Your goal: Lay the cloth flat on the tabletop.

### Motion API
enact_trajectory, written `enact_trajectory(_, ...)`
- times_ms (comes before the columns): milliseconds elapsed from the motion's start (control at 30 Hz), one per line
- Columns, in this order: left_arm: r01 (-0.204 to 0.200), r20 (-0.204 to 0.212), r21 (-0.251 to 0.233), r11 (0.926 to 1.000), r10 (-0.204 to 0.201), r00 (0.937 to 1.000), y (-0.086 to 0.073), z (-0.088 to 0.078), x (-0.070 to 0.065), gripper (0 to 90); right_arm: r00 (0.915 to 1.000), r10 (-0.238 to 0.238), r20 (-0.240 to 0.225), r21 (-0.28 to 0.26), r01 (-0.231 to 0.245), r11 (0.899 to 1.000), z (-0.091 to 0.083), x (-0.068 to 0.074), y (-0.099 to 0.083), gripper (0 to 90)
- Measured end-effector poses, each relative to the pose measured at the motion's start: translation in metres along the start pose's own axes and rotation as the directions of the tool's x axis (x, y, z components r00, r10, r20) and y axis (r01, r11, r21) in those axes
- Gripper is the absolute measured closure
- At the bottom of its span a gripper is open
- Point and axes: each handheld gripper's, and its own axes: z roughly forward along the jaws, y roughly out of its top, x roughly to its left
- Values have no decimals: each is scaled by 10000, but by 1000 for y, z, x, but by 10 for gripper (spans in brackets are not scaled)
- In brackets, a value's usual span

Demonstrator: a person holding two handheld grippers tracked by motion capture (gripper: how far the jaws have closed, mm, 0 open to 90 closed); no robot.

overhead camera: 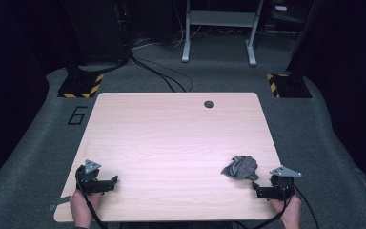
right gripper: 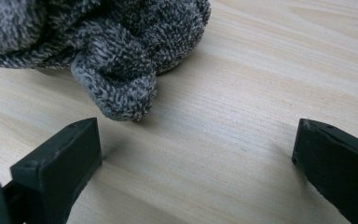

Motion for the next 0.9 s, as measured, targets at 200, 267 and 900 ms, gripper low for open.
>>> enact_trajectory(200, -4, -6, -13, 10000, 4, 10000, 0, 0, 0, 0, 10000, -20, 4, 21, 20, 10000, 0, 0, 0, 9)
enact_trajectory(267, 1, 2, 3, 10000, -1, 10000, 0, 0, 0, 0, 10000, 51, 14, 55, -51, 10000, 0, 0, 0, 8)
enact_trajectory(900, 3, 1, -1, 10000, -3, 10000, 0, 0, 0, 0, 9954, 470, -829, -522, -514, 9973, -20, 12, 16, 0)
